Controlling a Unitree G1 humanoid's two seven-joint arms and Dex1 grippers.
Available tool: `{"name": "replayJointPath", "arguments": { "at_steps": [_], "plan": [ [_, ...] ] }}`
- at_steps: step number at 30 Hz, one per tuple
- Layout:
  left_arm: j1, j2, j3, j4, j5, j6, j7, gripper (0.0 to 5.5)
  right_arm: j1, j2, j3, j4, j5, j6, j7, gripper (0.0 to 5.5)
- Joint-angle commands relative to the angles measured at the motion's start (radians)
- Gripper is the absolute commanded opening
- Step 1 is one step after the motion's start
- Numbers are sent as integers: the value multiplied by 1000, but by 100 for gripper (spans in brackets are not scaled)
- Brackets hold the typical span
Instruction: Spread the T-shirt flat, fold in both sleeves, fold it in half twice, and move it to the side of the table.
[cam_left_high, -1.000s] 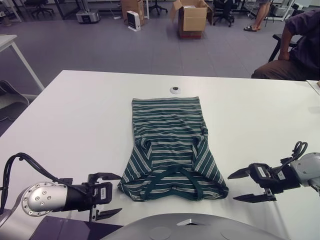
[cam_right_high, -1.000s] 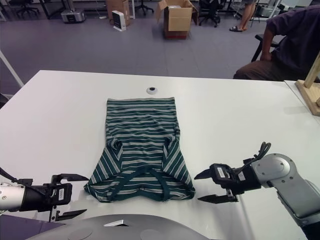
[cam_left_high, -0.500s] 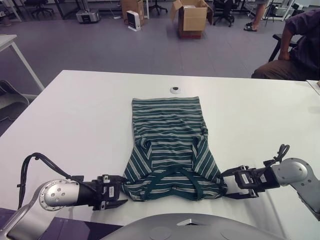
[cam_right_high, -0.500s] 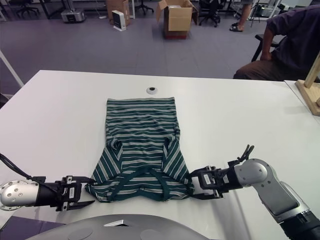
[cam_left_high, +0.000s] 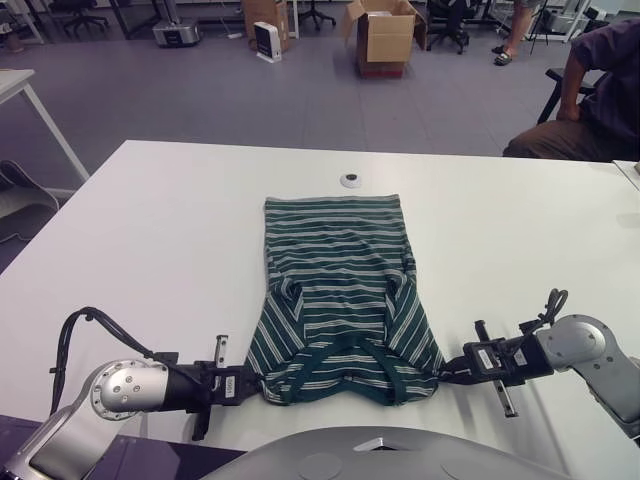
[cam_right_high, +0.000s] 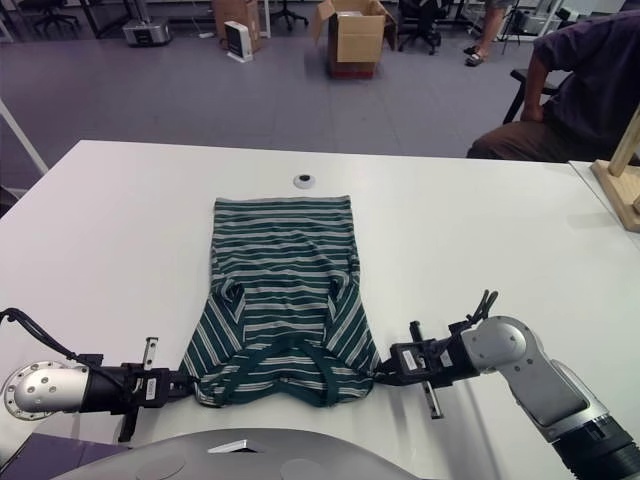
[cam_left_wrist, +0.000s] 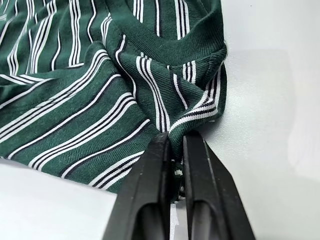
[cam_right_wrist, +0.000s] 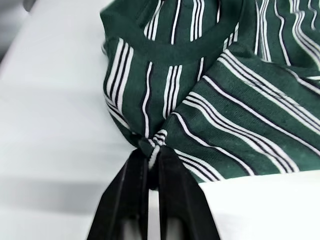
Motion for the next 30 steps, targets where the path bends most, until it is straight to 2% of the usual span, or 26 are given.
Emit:
{"name": "replayJointPath", "arguments": {
  "at_steps": [1, 5, 8, 10, 12, 14, 17, 20, 23, 25, 30],
  "plan": [
    [89, 79, 101, -154, -225, 164, -107, 0, 3, -114, -105, -119, 229, 200, 113, 4],
    [152, 175, 323, -312, -458, 320, -246, 0, 58, -264, -268, -173, 454, 312, 263, 3],
    [48, 230, 496, -367, -729, 447, -302, 0, 33, -442, -371, -144, 702, 365, 277, 3],
    [-68, 264, 550, -345, -890, 508, -296, 0, -50, -512, -375, -89, 795, 378, 277, 3],
    [-207, 274, 500, -284, -938, 537, -267, 0, -168, -519, -291, -35, 795, 375, 277, 3],
    [-386, 225, 344, -145, -816, 509, -241, 0, -374, -433, -130, 60, 705, 392, 277, 3],
    [-634, 56, 107, 155, -569, 402, -204, 0, -700, -205, 79, 305, 531, 419, 276, 3],
    [-773, -67, 7, 398, -451, 319, -222, 0, -872, -67, 206, 543, 418, 384, 277, 3],
    [-896, -193, -69, 680, -337, 210, -236, 0, -1017, 106, 261, 863, 274, 299, 277, 2],
    [-956, -258, -73, 838, -304, 162, -228, 0, -1067, 202, 267, 1040, 196, 245, 275, 2],
    [-1043, -372, -42, 1120, -261, 76, -208, 0, -1120, 341, 216, 1348, 53, 137, 230, 2]
  ]
}}
